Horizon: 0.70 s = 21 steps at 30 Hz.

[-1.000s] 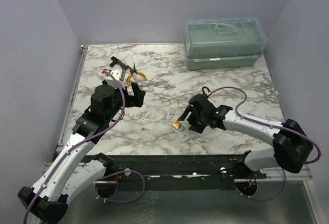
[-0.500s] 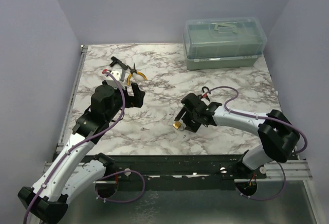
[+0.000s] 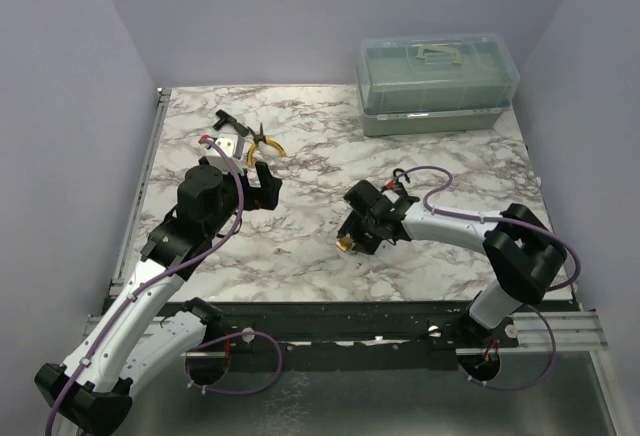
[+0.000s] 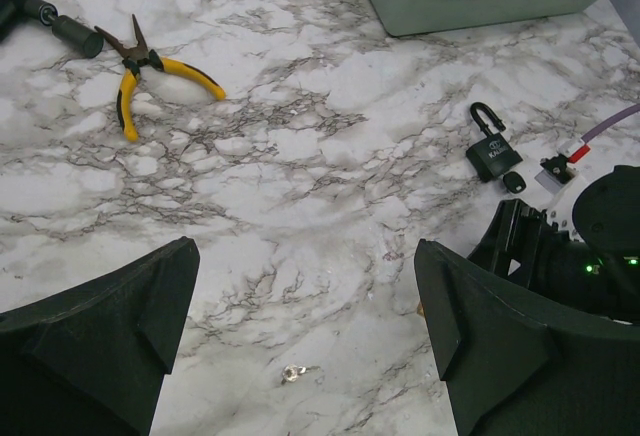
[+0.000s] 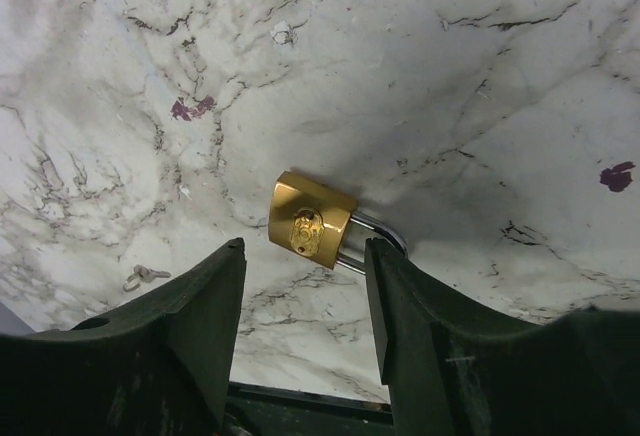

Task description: Unlock with the key

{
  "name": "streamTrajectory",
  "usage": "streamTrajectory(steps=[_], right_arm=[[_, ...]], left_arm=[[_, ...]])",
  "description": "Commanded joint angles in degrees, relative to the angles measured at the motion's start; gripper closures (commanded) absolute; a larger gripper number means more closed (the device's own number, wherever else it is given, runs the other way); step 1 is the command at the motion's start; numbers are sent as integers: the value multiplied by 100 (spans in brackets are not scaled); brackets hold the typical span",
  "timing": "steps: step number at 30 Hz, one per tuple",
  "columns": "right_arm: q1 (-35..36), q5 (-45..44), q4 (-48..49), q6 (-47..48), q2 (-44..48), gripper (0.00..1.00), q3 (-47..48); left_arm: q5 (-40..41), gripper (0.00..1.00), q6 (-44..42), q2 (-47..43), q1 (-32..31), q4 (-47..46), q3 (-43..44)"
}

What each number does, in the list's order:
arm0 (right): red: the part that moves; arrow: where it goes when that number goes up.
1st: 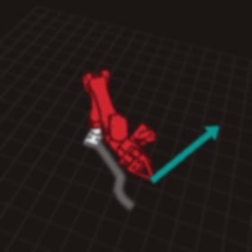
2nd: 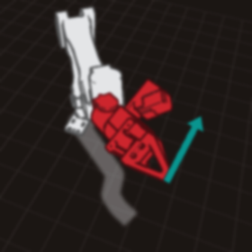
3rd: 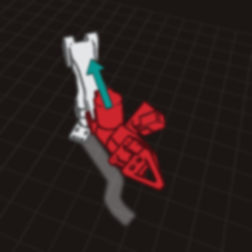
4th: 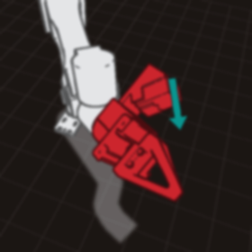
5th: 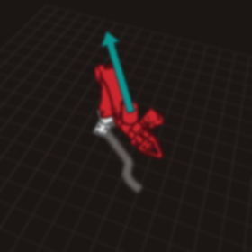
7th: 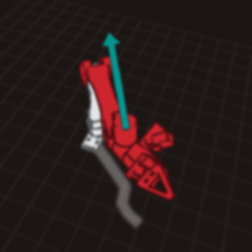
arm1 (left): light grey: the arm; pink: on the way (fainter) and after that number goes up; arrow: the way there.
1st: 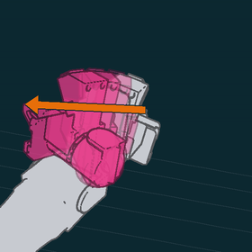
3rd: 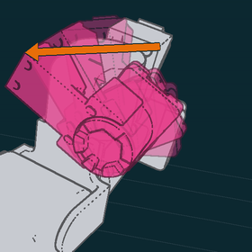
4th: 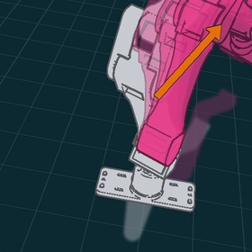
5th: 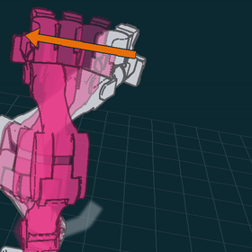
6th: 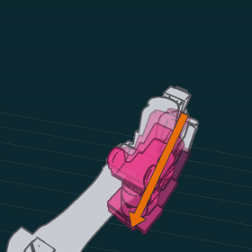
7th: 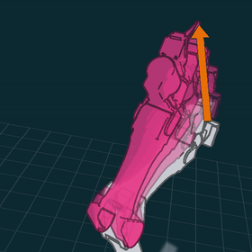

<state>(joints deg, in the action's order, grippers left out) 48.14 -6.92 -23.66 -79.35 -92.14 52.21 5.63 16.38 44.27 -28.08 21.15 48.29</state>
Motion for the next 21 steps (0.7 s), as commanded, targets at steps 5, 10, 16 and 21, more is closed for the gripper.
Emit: streamTrajectory(steps=[5,10,16,21], right_arm=[[93,-321,-103,233,-363,46,262],[103,-348,55,752,-411,60,250],[99,-50,1011,3362,-405,64,312],[97,-29,1441,5272,-155,62,91]], left_arm=[[114,3,-52,2,39,74,22],[106,3,-47,19,39,74,22],[101,3,-47,31,35,74,14],[53,3,-47,85,40,74,23]])
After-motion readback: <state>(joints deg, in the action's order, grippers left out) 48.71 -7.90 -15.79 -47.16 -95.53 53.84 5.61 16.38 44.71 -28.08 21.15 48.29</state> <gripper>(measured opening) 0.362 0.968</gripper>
